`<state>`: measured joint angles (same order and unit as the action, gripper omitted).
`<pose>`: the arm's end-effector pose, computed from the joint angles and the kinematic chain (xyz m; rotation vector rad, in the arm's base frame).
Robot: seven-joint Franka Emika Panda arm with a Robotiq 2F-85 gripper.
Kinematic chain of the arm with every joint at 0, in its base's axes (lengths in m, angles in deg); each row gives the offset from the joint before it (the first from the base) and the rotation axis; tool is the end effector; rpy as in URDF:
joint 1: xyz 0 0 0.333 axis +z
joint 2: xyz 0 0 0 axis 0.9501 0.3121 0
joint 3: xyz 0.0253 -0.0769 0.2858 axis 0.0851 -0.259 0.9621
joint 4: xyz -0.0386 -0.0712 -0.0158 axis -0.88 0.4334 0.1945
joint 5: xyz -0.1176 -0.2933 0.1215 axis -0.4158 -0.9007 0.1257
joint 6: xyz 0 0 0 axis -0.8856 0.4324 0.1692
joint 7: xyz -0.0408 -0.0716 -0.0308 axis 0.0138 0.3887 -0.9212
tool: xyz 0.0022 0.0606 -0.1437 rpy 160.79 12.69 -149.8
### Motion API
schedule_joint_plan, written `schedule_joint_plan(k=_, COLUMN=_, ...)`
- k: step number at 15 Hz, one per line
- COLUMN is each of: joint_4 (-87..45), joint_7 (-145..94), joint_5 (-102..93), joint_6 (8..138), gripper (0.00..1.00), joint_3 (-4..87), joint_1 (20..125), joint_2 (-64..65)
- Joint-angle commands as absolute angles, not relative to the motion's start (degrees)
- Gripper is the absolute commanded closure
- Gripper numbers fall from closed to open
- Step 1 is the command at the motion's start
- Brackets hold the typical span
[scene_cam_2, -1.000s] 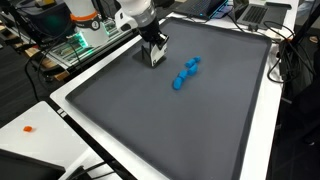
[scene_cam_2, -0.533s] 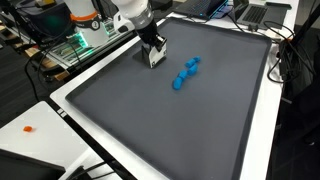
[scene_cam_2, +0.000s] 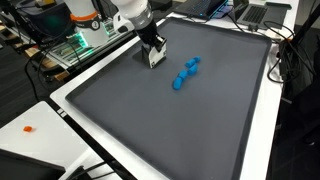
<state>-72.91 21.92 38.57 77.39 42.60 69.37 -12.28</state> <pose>0.4162 -0.0165 0.2272 -1.9779 1.9733 0.4117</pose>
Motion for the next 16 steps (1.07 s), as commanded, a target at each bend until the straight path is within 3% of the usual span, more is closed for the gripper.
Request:
schedule_joint_plan(k=1, joint_4=-74.11, joint_7=22.01, joint_5=38.91, joint_6=78.23, gripper=0.98, joint_3=42.51, joint_1=69.37, joint_2=-12.15)
schedule_joint_plan(k=3, joint_4=-74.16, joint_7=21.82, joint_5=38.91, joint_6=78.1, gripper=0.98, joint_3=42.47, joint_1=69.32, joint_2=-12.21)
schedule_joint_plan(k=4, joint_4=-74.15, joint_7=21.4, joint_5=39.13, joint_6=77.88, gripper=0.92, joint_3=42.47, joint_1=69.27, joint_2=-12.26)
schedule_joint_plan(k=5, joint_4=-74.14, joint_7=21.28, joint_5=39.1, joint_6=77.76, gripper=0.66, joint_3=42.46, joint_1=69.25, joint_2=-12.3)
schedule_joint_plan(k=7, joint_4=-74.17, joint_7=21.33, joint_5=38.87, joint_6=77.49, gripper=0.64, joint_3=42.39, joint_1=69.19, joint_2=-12.91)
schedule_joint_plan(k=14, joint_4=-74.28, joint_7=23.86, joint_5=33.91, joint_6=75.84, gripper=0.11, joint_3=41.73, joint_1=68.92, joint_2=-16.12)
schedule_joint_plan(k=16, joint_4=-74.15, joint_7=24.85, joint_5=31.1, joint_6=74.86, gripper=0.0, joint_3=41.5, joint_1=68.72, joint_2=-17.52)
